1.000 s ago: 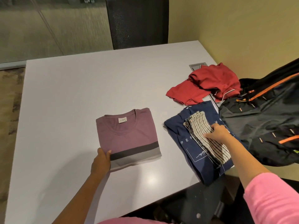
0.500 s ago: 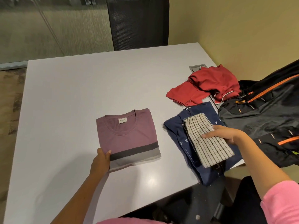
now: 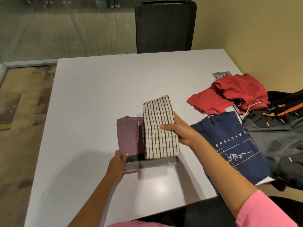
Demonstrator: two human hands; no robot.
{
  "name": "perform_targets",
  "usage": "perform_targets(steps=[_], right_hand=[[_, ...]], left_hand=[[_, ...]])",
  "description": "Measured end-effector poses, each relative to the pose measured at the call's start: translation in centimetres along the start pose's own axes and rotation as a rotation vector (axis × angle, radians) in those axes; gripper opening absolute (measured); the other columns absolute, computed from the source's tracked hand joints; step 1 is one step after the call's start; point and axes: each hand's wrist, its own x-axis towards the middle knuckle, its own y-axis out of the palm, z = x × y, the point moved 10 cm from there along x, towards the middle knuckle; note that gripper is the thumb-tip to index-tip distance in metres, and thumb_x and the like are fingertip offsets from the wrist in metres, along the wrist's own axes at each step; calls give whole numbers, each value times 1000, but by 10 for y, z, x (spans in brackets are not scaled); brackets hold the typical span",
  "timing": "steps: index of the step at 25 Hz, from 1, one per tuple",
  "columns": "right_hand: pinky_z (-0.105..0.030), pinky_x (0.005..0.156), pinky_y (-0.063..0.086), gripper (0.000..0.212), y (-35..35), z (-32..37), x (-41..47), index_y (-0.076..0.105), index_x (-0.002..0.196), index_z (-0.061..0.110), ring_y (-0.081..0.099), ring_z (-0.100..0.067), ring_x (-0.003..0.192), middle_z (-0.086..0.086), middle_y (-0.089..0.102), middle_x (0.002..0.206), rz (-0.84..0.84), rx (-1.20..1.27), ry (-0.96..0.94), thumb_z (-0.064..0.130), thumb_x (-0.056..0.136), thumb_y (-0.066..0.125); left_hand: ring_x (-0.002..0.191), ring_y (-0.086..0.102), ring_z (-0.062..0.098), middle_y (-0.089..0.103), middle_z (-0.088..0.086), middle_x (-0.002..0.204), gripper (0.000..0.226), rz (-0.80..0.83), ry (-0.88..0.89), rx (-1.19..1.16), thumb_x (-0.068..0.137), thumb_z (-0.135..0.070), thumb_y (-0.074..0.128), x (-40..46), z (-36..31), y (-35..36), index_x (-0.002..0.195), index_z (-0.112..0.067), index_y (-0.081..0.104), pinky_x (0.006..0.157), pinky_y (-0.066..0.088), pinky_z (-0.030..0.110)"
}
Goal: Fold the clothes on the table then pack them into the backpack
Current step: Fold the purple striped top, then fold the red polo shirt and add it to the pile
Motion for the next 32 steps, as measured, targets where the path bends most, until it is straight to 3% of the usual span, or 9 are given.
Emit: perform_targets(steps=[5,9,12,14,17,20,23,27,32], right_hand=[[-44,96,50,24,9,-85,26,57,107,21,65,-25,103,-3,68,107,-103,-305,202,9,88,65],[-36,86,54,47,-3,-110,23,48,121,16,63,-22,104,-4,64,114,-177,-393,254,9,82,72],[-29,80,54,40,7,-110,19,51,120,14,63,-19,102,-5,65,116,-72,-407,272,5,84,68],[-33,87,53,34,6,-110,17,55,113,18,63,-18,102,-3,66,114,-64,-549,256,14,83,72],[-33,72,52,27,-25,-95,12,54,90,19,60,-18,84,0,64,90,-333,-831,180,38,82,71],[-38,77,49,51,-63,-83,4,50,102,12,55,-27,96,-7,54,107,-644,-926,155,48,75,74],[-43,81,51,68,-75,-98,10,44,115,7,54,-29,102,-10,51,116,-599,-730,222,45,71,79],[-28,70,49,61,-62,-109,12,42,116,10,54,-22,100,-5,53,112,-462,-367,263,31,74,81],[-38,83,56,55,-52,-113,15,53,118,12,64,-24,99,-7,65,111,-388,-221,192,17,71,83]], left_hand=[[87,54,18,55,5,104,24,10,-14,-32,101,-31,42,1,3,-1,112,-10,43,57,39,15],[91,55,19,57,7,110,31,16,-21,-56,101,-32,43,2,5,-1,119,-7,44,60,42,16],[92,56,20,58,12,116,33,34,-32,-44,101,-33,43,3,6,1,121,-7,43,67,45,20],[94,58,22,58,13,119,35,40,-38,-41,101,-34,43,4,8,1,123,-7,43,72,48,24],[98,59,24,59,13,121,37,60,-68,-41,100,-36,45,7,10,-1,124,-8,44,78,51,28],[91,57,20,60,12,116,32,36,-79,-89,99,-36,47,9,1,-9,116,-9,47,65,46,22],[91,53,18,55,6,111,41,-58,-71,-215,97,-34,52,13,-17,-20,127,-7,43,58,40,16],[101,58,25,56,10,123,58,-70,-127,-386,92,-36,61,29,-21,-25,137,-6,39,73,51,29],[92,59,21,62,6,108,40,-26,28,-291,91,-30,63,29,-48,-22,123,-7,54,66,48,23]])
